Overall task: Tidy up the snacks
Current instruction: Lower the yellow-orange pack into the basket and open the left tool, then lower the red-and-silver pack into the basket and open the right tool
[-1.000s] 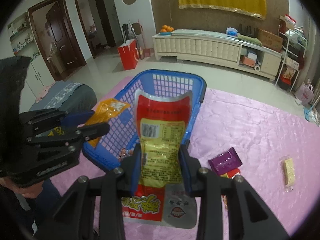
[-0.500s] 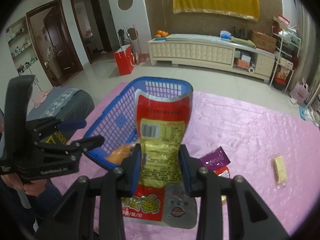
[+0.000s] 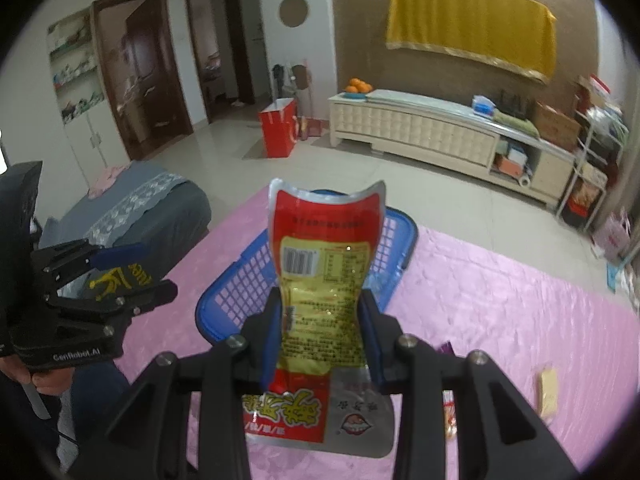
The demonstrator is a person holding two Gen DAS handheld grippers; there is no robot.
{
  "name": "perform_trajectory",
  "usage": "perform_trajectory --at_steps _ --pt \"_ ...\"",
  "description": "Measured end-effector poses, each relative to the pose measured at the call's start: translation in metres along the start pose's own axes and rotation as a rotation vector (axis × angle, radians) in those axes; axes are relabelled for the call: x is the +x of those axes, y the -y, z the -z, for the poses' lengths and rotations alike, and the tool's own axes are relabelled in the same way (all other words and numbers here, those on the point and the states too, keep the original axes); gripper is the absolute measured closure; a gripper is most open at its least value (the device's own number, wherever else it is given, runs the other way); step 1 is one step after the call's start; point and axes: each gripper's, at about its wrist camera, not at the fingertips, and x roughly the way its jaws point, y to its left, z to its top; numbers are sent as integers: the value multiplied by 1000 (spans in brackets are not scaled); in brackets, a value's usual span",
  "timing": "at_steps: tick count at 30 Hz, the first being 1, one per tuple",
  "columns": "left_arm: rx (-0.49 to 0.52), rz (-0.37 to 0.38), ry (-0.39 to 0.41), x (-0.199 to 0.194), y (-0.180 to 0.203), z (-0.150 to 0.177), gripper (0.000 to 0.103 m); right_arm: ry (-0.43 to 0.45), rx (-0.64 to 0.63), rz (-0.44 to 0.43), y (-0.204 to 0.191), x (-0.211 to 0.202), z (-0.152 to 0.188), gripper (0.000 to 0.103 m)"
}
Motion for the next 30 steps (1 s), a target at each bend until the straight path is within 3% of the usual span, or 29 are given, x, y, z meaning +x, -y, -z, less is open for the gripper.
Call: perform_trajectory --at_steps 8,18,25,30 --pt "-32 -7 -16 20 -16 7 43 -101 -90 19 -14 52 -10 62" --pt "-77 -21 -44 43 -31 12 43 -227 -139 28 -24 104 4 61" --pt "-72 -18 -55 43 -26 15 43 -262 -203 24 -30 110 12 31" --pt "-50 -16 -42 33 -14 16 43 -230 -205 36 -24 87 12 28"
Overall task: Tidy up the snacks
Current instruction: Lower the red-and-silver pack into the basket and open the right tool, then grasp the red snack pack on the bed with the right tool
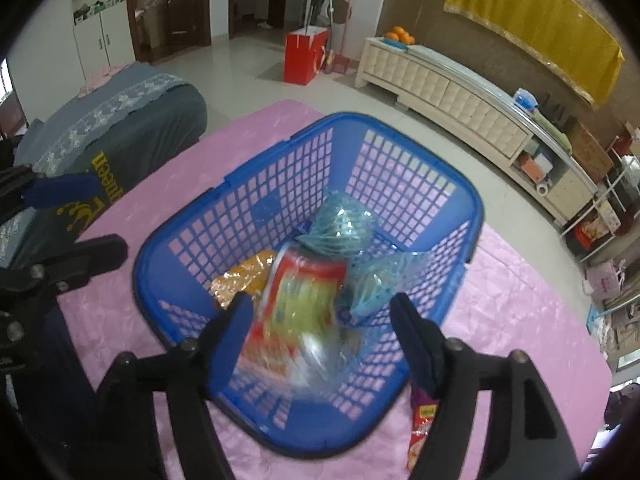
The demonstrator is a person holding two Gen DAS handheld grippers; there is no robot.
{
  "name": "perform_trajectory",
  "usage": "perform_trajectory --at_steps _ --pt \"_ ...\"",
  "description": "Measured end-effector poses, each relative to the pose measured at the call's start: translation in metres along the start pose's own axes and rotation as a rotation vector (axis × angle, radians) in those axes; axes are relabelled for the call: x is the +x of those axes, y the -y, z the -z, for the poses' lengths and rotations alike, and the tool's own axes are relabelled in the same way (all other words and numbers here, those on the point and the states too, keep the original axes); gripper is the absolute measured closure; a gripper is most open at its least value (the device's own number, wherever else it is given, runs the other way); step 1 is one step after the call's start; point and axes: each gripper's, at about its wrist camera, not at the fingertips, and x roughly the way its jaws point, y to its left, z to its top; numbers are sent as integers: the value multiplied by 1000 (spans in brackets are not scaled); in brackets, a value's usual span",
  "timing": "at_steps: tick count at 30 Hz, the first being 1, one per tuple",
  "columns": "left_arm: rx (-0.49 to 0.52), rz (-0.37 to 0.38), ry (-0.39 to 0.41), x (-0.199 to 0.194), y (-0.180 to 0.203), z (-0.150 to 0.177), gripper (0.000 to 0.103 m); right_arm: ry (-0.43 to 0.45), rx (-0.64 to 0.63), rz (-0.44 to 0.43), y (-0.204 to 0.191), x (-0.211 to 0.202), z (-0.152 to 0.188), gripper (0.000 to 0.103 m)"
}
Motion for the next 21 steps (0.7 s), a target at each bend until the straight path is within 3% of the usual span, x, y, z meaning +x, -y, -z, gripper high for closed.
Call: perform_trajectory --at_steps 6,13,21 --pt "19 36 30 -24 29 1 43 42 38 48 23 -48 17 28" --pt "91 79 43 -39 87 5 43 80 116 86 53 -102 62 28" --pt "101 114 31 -28 143 28 43 50 187 104 84 -105 114 28"
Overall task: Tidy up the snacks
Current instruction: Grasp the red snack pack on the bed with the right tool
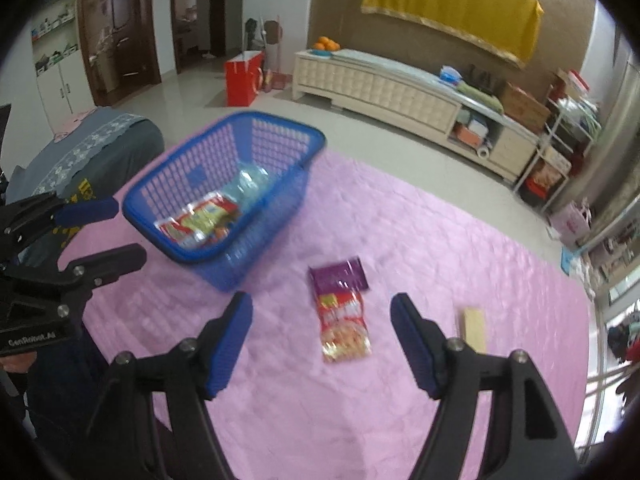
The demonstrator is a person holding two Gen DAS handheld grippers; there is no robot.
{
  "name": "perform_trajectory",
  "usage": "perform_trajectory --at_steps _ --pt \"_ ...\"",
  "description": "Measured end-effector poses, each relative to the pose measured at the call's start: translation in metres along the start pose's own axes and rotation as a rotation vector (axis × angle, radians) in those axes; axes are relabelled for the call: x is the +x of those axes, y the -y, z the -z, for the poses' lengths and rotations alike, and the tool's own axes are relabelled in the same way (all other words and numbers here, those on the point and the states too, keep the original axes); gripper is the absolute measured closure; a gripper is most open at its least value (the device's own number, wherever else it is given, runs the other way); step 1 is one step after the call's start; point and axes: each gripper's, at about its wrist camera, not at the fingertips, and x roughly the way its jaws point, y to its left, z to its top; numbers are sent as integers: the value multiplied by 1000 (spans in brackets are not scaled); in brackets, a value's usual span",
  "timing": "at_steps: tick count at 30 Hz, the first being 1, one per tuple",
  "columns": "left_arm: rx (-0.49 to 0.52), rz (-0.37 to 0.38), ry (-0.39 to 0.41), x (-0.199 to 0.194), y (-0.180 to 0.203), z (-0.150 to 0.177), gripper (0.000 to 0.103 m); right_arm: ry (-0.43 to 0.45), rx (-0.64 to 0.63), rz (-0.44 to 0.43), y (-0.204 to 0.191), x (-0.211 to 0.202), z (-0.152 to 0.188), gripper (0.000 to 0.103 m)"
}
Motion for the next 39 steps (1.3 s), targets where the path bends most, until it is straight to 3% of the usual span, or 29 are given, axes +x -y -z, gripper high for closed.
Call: perform_trajectory --at_steps 8,18,24,31,36,39 --pt "-82 4 -21 26 26 36 43 -81 33 -52 22 42 40 28" --pt "-166 -100 -40 57 26 60 43 -147 21 -149 34 117 59 28" --pt "-119 -138 -63 74 30 64 43 -170 4 -142 38 161 53 28" --pt "-102 -133 -82 89 29 68 43 -192 -57 -157 33 187 51 28" --pt "-97 -130 -86 90 28 71 43 -170 -80 -140 28 176 52 40" --pt "-103 -120 -83 87 28 73 43 -184 -113 -153 23 168 52 54"
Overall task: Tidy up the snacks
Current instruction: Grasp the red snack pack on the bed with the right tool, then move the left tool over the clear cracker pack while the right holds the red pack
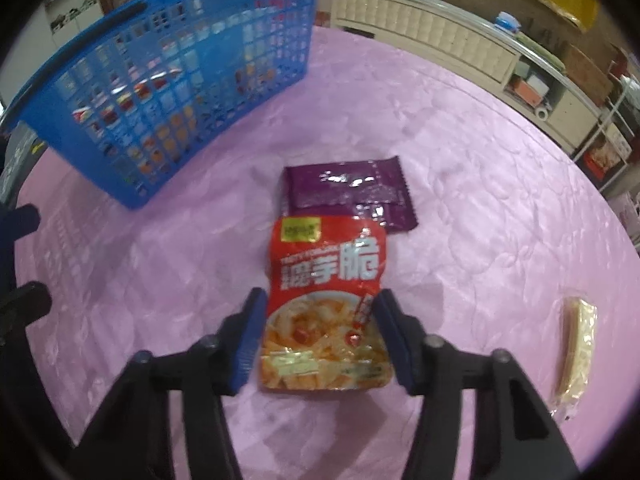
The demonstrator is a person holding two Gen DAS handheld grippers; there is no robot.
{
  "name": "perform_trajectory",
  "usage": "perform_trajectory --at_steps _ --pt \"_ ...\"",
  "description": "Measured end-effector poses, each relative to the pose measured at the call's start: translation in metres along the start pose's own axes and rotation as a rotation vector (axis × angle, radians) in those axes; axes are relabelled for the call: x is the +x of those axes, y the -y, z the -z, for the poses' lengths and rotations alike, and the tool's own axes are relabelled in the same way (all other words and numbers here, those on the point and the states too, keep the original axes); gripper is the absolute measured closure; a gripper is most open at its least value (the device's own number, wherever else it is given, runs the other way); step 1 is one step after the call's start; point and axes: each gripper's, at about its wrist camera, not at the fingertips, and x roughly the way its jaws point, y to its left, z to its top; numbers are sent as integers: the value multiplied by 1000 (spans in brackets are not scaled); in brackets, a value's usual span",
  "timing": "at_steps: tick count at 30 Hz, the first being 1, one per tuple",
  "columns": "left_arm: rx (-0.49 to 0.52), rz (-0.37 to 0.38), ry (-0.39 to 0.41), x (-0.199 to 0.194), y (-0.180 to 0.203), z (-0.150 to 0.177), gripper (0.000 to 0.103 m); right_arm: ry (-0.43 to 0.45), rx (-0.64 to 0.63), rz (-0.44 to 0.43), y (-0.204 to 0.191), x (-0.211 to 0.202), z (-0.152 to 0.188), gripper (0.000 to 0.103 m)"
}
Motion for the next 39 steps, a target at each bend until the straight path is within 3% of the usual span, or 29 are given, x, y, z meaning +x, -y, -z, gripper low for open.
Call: perform_trajectory --at_steps 4,8,14,20,24,30,33,39 --pt "-9 9 5 -4 -1 -1 43 -19 -17 -3 -13 -9 2 79" --pt "-1 16 19 -12 -2 0 43 -10 28 -28 -12 -15 8 88" --pt "-11 53 35 -24 -4 -7 43 26 105 -38 2 -46 24 89" --pt "38 97 44 -33 18 -19 43 93 159 -7 12 -92 43 89" --pt "91 117 56 -38 43 -31 43 154 206 13 27 -135 63 89" --pt "160 199 38 -38 87 -55 42 219 322 62 70 -160 65 89" --pt "186 233 32 -35 114 -67 30 245 371 111 91 -172 75 89" --pt "186 285 -28 -11 169 -92 25 287 464 152 132 -185 92 89"
